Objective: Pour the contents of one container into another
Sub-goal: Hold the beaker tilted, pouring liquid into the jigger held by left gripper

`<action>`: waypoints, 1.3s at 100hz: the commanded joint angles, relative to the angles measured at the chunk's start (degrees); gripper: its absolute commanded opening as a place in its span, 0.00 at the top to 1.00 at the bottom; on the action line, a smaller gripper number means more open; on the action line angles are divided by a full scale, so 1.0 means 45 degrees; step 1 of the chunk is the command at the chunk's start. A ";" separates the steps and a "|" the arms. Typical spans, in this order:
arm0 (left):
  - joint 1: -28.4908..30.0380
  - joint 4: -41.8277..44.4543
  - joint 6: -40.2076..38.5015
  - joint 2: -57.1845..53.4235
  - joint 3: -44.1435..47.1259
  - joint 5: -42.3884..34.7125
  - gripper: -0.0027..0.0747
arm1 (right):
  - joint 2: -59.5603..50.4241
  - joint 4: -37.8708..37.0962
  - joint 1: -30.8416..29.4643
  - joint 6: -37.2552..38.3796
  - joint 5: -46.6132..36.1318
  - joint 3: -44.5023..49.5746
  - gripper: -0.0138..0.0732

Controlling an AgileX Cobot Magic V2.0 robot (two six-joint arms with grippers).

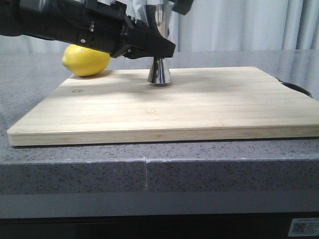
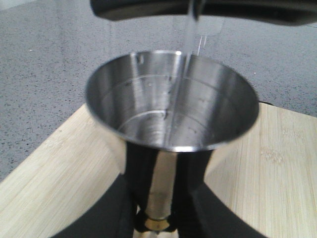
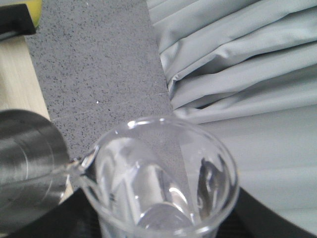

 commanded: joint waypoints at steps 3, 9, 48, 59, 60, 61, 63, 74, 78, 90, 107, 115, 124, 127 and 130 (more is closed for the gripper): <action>-0.0090 -0.0876 -0.0018 -0.0663 -0.0364 0.0718 0.99 | -0.0557 -0.0510 0.0000 -0.0033 -0.0286 -0.0504 0.53; -0.0090 -0.0876 -0.0018 -0.0663 -0.0364 0.0718 0.99 | -0.0557 -0.0571 0.0000 -0.0033 -0.0286 -0.0504 0.53; -0.0090 -0.0876 -0.0018 -0.0663 -0.0364 0.0718 0.99 | -0.0557 -0.0965 0.0000 -0.0033 -0.0286 -0.0504 0.53; -0.0090 -0.0876 -0.0018 -0.0663 -0.0364 0.0718 0.99 | -0.0557 -0.1053 0.0000 -0.0033 -0.0286 -0.0504 0.53; -0.0090 -0.0876 -0.0018 -0.0663 -0.0364 0.0718 0.99 | -0.0557 -0.1055 0.0000 -0.0033 -0.0286 -0.0504 0.53; -0.0090 -0.0876 -0.0018 -0.0663 -0.0364 0.0718 0.99 | -0.0557 -0.1055 0.0000 -0.0033 -0.0286 -0.0504 0.53; -0.0090 -0.0876 -0.0018 -0.0663 -0.0364 0.0718 0.99 | -0.0557 -0.1090 0.0000 -0.0033 -0.0286 -0.0504 0.53; -0.0090 -0.0876 -0.0018 -0.0663 -0.0364 0.0718 0.99 | -0.0557 -0.1242 0.0000 -0.0033 -0.0286 -0.0504 0.53; -0.0090 -0.0876 -0.0018 -0.0663 -0.0364 0.0718 0.99 | -0.0557 -0.1267 0.0000 -0.0033 -0.0286 -0.0504 0.53; -0.0090 -0.0876 -0.0018 -0.0663 -0.0364 0.0718 0.99 | -0.0557 -0.1296 0.0000 -0.0033 -0.0286 -0.0504 0.53; -0.0090 -0.0876 -0.0018 -0.0663 -0.0364 0.0718 0.99 | -0.0557 -0.1380 0.0000 -0.0033 -0.0309 -0.0504 0.53; -0.0090 -0.0876 -0.0018 -0.0663 -0.0364 0.0718 0.99 | -0.0557 -0.1380 0.0000 -0.0033 -0.0309 -0.0504 0.53; -0.0090 -0.0876 -0.0018 -0.0663 -0.0364 0.0718 0.99 | -0.0557 -0.1380 0.0000 -0.0033 -0.0309 -0.0504 0.53; -0.0090 -0.0876 -0.0018 -0.0663 -0.0364 0.0718 0.99 | -0.0557 -0.1380 0.0000 -0.0033 -0.0309 -0.0504 0.53; -0.0090 -0.0876 -0.0018 -0.0663 -0.0364 0.0718 0.99 | -0.0557 -0.1380 0.0000 -0.0033 -0.0309 -0.0504 0.53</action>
